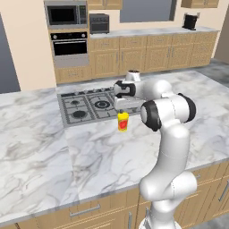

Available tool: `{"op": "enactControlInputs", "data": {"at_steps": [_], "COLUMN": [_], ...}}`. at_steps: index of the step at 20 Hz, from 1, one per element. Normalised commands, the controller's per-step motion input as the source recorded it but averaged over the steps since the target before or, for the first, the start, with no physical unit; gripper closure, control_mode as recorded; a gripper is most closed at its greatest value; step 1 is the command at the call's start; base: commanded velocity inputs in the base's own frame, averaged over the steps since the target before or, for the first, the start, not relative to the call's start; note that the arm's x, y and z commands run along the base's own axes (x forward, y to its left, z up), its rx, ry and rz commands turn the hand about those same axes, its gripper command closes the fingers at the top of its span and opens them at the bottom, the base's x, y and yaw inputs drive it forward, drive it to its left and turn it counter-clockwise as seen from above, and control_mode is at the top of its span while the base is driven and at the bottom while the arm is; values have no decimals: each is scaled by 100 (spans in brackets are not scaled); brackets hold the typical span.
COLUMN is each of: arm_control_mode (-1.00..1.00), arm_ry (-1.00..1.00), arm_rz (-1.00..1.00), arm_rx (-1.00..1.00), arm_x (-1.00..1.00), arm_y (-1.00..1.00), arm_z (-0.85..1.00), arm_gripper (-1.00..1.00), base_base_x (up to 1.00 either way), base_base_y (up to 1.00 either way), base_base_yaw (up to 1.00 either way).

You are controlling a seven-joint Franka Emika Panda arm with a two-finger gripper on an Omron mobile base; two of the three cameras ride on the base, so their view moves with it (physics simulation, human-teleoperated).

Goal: Pick the cup and bowl from the counter and place them on the counter next to the sink.

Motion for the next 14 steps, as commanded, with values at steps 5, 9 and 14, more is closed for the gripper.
{"op": "enactControlInputs", "data": {"at_steps": [5, 9, 14], "arm_control_mode": [-100, -100, -100], "arm_ry": [0, 0, 0], "arm_rz": [-1, -1, -1], "arm_rx": [0, 0, 0], "arm_x": [0, 0, 0], "arm_y": [0, -5, -11], "arm_z": [-13, -41, -41], "arm_gripper": [-100, -100, -100], "base_base_x": [0, 0, 0], "base_base_y": [0, 0, 0], "base_base_yaw": [0, 0, 0]}}
